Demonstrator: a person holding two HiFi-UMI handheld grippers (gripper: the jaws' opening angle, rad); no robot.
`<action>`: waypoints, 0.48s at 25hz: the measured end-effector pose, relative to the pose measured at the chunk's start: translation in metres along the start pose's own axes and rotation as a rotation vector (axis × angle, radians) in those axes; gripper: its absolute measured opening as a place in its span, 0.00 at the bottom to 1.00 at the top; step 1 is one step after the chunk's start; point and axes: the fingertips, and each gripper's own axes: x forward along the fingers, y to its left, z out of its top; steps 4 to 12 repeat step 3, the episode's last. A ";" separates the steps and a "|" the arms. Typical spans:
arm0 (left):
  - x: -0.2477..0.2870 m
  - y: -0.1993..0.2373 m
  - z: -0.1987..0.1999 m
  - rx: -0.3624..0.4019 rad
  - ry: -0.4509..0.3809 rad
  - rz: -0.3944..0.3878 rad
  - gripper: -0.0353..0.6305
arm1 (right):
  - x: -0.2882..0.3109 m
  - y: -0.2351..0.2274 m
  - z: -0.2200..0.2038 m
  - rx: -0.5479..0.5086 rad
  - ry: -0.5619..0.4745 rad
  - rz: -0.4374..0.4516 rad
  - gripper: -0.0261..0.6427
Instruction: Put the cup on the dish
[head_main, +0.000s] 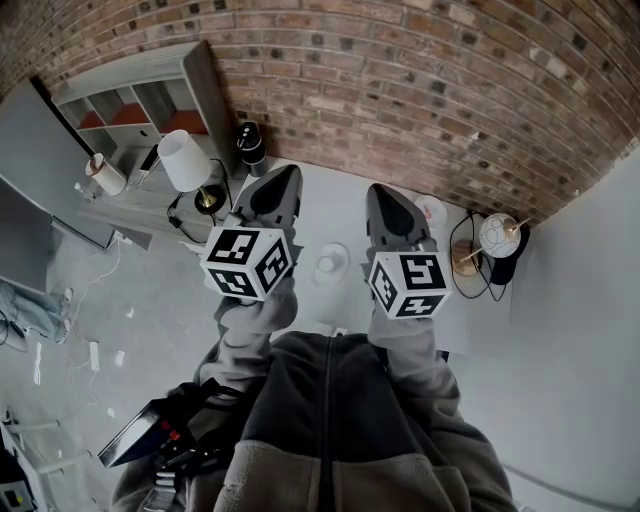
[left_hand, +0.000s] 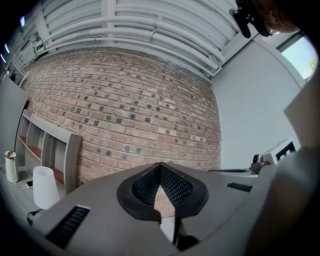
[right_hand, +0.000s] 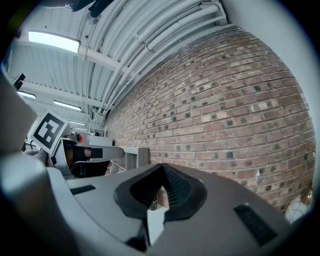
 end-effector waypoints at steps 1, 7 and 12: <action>0.000 0.000 0.000 -0.001 0.001 -0.001 0.06 | 0.000 0.000 0.000 0.000 0.000 0.000 0.04; 0.000 0.001 -0.002 -0.003 0.003 -0.003 0.06 | 0.000 0.001 -0.001 -0.001 0.002 -0.001 0.04; 0.000 0.001 -0.002 -0.003 0.003 -0.003 0.06 | 0.000 0.001 -0.001 -0.001 0.002 -0.001 0.04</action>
